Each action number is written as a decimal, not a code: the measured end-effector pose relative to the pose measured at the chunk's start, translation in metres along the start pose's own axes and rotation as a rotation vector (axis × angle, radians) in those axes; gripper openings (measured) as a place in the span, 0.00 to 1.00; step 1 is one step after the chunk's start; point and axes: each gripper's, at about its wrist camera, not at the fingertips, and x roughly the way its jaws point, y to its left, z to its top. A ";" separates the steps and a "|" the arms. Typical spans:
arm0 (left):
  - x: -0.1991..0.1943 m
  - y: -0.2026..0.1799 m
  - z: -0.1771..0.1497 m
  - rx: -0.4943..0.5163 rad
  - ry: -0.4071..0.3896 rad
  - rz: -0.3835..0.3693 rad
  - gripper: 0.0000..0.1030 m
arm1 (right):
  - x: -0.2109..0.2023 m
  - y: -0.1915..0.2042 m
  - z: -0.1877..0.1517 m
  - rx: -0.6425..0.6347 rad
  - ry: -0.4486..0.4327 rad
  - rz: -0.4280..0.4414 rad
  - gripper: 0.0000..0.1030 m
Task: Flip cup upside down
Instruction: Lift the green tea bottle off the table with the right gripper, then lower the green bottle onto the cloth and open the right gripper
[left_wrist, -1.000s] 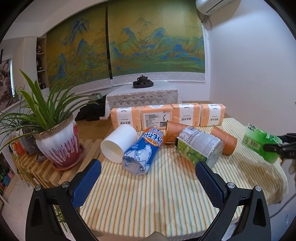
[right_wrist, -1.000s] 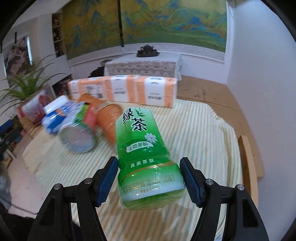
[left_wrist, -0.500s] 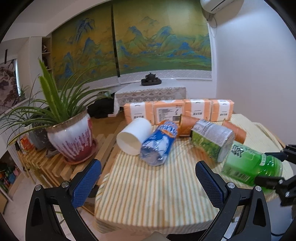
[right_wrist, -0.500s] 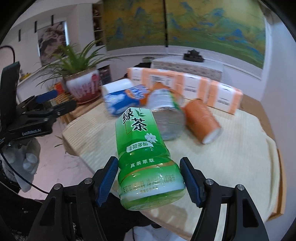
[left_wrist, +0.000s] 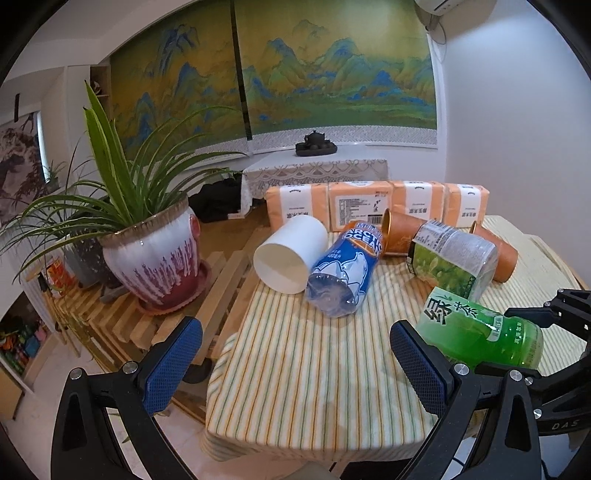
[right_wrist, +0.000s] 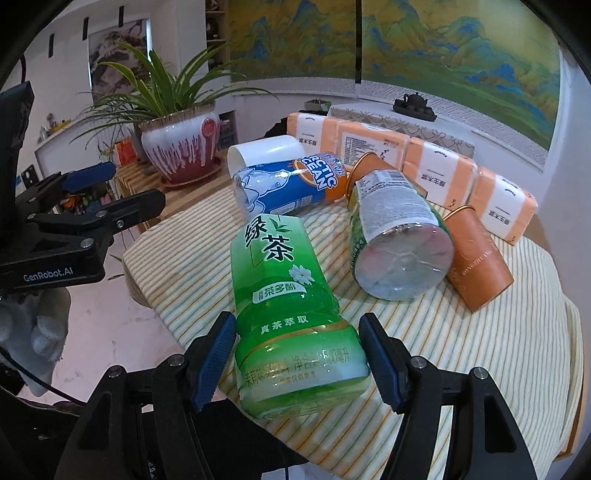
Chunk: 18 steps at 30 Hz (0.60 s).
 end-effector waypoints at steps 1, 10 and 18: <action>0.001 -0.001 0.000 0.000 0.001 0.000 1.00 | 0.001 0.000 0.000 -0.004 0.001 0.000 0.63; 0.008 -0.005 -0.002 0.008 0.013 -0.003 1.00 | 0.008 0.001 0.002 -0.025 0.005 0.004 0.63; 0.011 -0.001 -0.003 0.000 0.018 0.000 1.00 | 0.013 -0.002 0.002 -0.030 0.001 -0.003 0.64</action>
